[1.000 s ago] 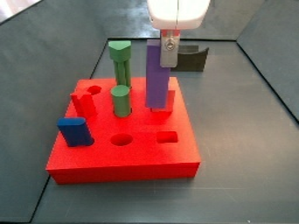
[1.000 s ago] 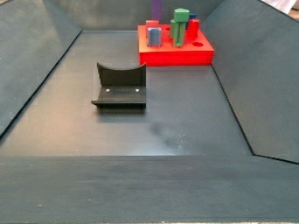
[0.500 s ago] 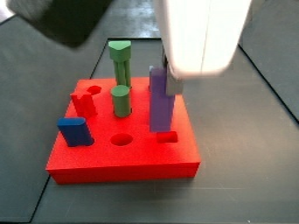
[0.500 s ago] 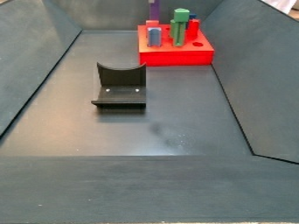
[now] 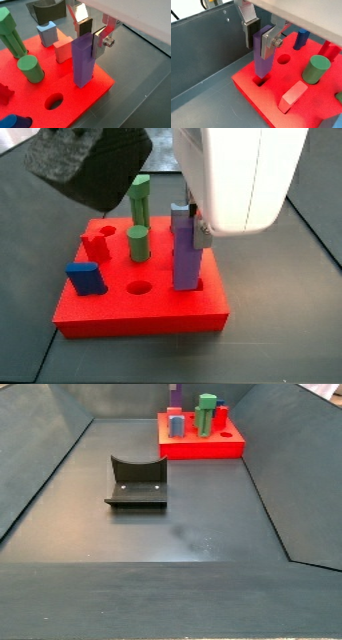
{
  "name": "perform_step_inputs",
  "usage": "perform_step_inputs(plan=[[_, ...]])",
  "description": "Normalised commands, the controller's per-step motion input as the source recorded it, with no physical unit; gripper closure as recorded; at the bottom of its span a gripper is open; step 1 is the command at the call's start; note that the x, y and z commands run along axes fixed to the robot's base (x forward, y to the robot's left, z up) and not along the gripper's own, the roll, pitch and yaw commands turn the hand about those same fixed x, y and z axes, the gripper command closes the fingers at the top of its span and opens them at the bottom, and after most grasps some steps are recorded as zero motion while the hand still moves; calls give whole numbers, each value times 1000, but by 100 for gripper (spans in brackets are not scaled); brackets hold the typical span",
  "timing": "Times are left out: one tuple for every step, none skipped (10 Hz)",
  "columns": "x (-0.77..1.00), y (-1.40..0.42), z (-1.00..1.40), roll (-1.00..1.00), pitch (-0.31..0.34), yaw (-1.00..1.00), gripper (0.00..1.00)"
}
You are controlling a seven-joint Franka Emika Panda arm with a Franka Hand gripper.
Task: Pick up the rectangle object. Move up. Move to above the board. Insert the rectangle object.
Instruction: Insert the rectangle object.
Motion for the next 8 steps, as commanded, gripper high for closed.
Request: perform_step_inputs(plan=[[151, 0, -60, 0, -134, 0, 100], [309, 86, 0, 0, -153, -37, 100], [97, 49, -3, 0, -80, 0, 100], [0, 69, 0, 0, -44, 6, 100], [-49, 0, 0, 4, -51, 43, 100], [-71, 0, -57, 57, -31, 86, 100], [-60, 0, -43, 49, -33, 86, 100], [-40, 0, -40, 41, -34, 63, 100]])
